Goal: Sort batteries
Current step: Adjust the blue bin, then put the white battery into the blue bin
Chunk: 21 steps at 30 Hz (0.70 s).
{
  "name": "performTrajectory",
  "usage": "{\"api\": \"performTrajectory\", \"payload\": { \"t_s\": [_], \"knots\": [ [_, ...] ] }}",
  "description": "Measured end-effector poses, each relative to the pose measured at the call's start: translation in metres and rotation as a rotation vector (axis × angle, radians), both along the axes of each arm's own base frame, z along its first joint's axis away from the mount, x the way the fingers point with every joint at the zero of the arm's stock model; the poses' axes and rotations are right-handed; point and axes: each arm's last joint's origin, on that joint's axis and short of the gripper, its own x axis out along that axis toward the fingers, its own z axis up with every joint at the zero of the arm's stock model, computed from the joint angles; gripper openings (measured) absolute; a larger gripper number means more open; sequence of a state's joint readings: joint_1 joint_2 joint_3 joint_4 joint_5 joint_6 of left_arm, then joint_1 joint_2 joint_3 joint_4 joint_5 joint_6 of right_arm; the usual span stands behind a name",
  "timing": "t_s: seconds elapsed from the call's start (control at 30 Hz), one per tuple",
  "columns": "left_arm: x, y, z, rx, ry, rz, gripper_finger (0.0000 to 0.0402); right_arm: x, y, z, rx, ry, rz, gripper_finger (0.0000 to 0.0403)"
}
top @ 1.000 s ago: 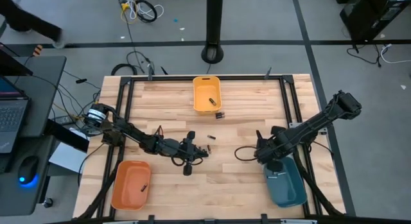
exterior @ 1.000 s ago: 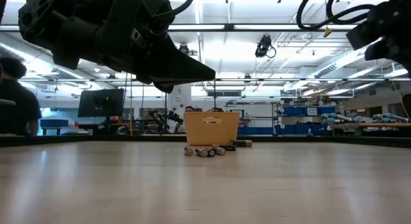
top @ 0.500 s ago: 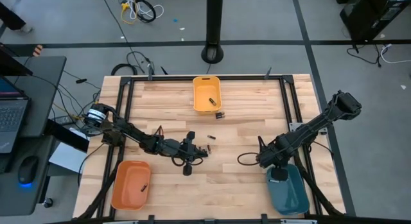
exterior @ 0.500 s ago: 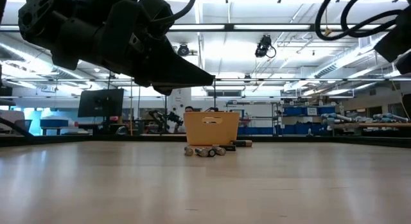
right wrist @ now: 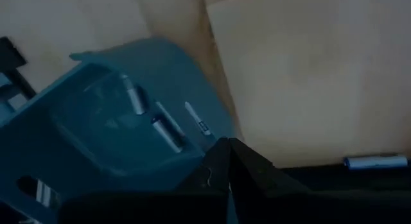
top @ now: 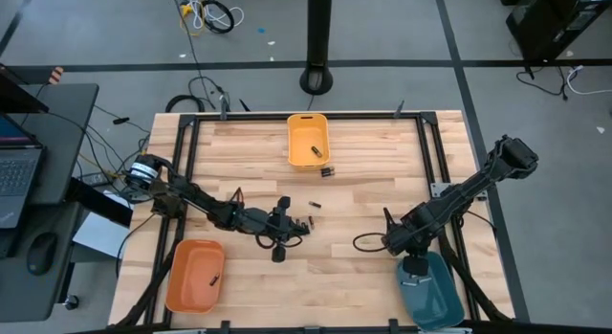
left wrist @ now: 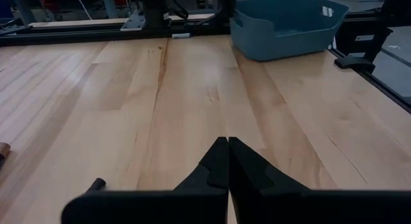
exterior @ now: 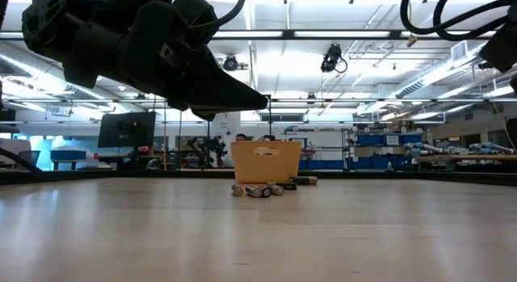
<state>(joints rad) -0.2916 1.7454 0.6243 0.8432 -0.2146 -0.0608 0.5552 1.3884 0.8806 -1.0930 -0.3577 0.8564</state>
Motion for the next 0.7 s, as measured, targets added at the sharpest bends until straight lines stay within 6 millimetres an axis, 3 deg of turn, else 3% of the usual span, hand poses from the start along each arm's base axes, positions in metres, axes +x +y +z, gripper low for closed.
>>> {"api": "performTrajectory", "payload": {
  "t_s": [0.13, 0.37, 0.7],
  "knots": [
    [-0.004, 0.005, -0.005, 0.005, 0.009, 0.009, 0.0006, -0.002, -0.002, 0.000, -0.055, 0.001, -0.003, 0.0031],
    [-0.032, 0.039, -0.014, -0.088, -0.148, -0.019, 0.0004, 0.006, -0.016, -0.002, -0.121, -0.058, 0.016, 0.0058],
    [-0.053, 0.075, -0.025, -0.098, -0.148, 0.022, 0.0004, 0.005, -0.049, -0.034, -0.011, -0.002, -0.050, 0.0064]
  ]
}}
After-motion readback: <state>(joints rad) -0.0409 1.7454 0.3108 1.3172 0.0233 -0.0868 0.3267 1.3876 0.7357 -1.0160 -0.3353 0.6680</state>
